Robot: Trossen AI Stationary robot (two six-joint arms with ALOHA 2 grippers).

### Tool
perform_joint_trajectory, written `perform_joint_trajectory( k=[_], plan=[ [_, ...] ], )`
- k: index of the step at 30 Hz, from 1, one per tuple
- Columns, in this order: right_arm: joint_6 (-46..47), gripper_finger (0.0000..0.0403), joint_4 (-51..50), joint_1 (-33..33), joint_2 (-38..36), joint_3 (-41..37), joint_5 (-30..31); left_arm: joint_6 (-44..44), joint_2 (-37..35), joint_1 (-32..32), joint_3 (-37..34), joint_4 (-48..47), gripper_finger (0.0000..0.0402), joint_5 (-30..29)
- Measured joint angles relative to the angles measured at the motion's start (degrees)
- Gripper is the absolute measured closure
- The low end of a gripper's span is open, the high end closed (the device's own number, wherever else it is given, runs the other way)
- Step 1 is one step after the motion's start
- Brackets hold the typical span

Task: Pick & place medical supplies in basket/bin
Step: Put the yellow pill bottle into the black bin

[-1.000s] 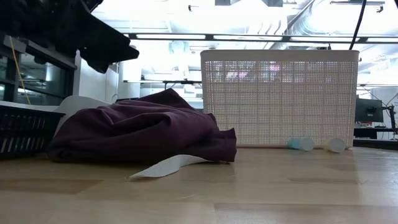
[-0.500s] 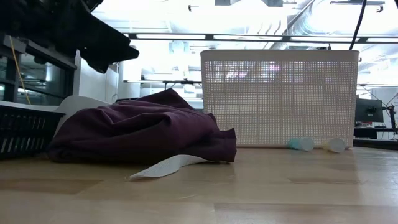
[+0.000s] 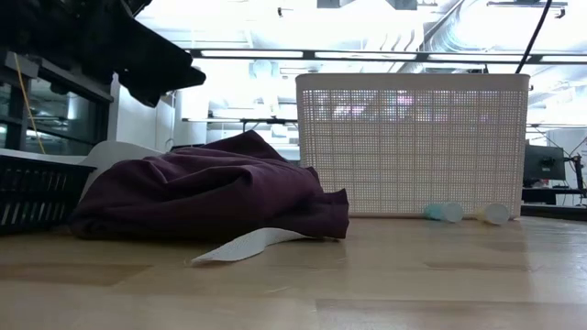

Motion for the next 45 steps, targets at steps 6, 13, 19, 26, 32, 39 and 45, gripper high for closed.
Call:
perform_joint_trajectory(
  k=[6,13,19,26,32,39,45],
  plan=[
    [14.20,0.0197,-11.67,1.85,-1.73,0.02,2.83,0.00,0.00,0.00,0.00,0.32,0.0243,0.00],
    [26.50,0.0197,-17.11,5.29,-1.81,-3.53,9.14,0.00,0.00,0.00,0.00,0.38,0.0243,0.00],
    [42.66,0.0197,-21.43,9.96,-1.84,-7.18,14.31,0.00,0.00,0.00,0.00,0.40,0.0243,0.00],
    [62.23,0.0197,-30.58,11.34,-2.01,-10.66,15.99,0.00,0.00,0.00,0.00,0.40,0.0243,0.00],
    [73.93,0.0197,-34.16,12.03,-2.01,-13.85,17.13,0.00,0.00,0.00,0.00,0.40,0.0243,0.00],
    [91.06,0.0197,-36.93,15.04,-1.99,-19.23,21.19,0.02,0.00,0.00,0.00,0.40,0.0243,0.00],
    [101.78,0.0197,-37.37,15.43,-1.97,-23.96,20.65,0.00,0.00,0.00,0.00,0.40,0.0243,0.01]
  ],
)
